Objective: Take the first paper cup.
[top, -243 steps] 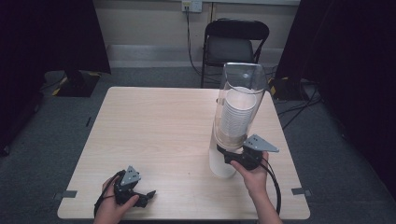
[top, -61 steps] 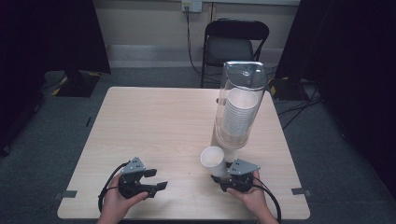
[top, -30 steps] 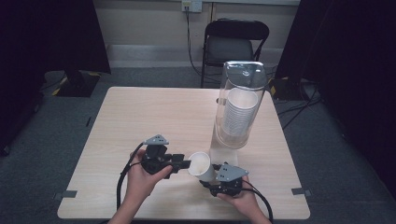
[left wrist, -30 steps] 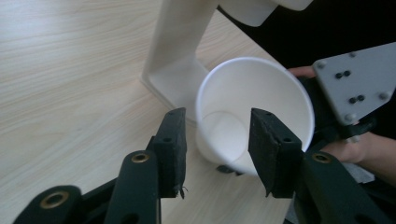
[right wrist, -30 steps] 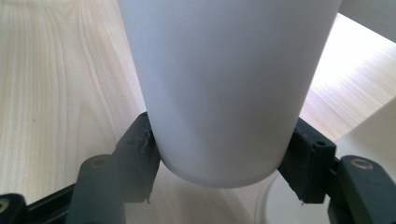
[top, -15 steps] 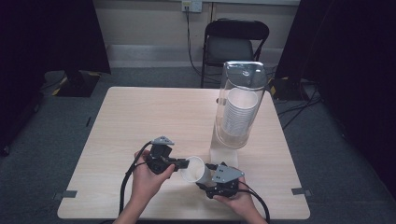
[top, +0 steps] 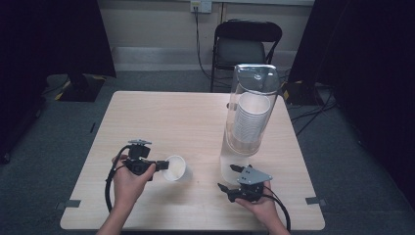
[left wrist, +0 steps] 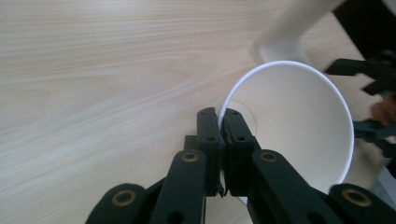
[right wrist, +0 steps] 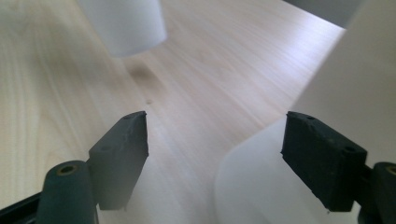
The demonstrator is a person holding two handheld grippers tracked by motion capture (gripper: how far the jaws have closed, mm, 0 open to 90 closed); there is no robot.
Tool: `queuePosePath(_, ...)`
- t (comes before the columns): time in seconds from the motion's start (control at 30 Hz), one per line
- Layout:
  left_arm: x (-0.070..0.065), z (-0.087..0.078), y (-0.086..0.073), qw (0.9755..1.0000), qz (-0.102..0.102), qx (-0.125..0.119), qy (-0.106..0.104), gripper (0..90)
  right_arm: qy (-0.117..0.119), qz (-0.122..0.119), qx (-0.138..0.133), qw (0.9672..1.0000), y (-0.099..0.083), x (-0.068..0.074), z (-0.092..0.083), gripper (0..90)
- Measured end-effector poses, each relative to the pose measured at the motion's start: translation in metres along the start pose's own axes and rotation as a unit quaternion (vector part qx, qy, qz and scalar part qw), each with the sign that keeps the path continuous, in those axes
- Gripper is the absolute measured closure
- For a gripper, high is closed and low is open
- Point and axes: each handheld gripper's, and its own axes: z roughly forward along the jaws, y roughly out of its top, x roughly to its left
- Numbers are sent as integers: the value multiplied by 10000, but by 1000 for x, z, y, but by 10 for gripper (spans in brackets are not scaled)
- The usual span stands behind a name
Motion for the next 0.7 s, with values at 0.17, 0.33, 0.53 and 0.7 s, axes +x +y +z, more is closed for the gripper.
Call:
queuePosePath(0.17, 22, -8, -1, 9989, -278, 19, 375, 860, -60, 133, 47, 9999, -3, -6, -3, 230)
queuePosePath(0.33, 31, -10, -4, 9972, -473, -33, 571, 846, -99, 153, 38, 9998, -4, -8, -4, 230)
queuePosePath(0.53, 32, -9, -4, 9972, -392, -182, 607, 792, -105, 174, 38, 9998, -5, -10, -5, 231)
queuePosePath(0.7, 31, -12, -4, 9971, -238, -442, 569, 663, -120, 198, 55, 9997, -7, -11, -6, 233)
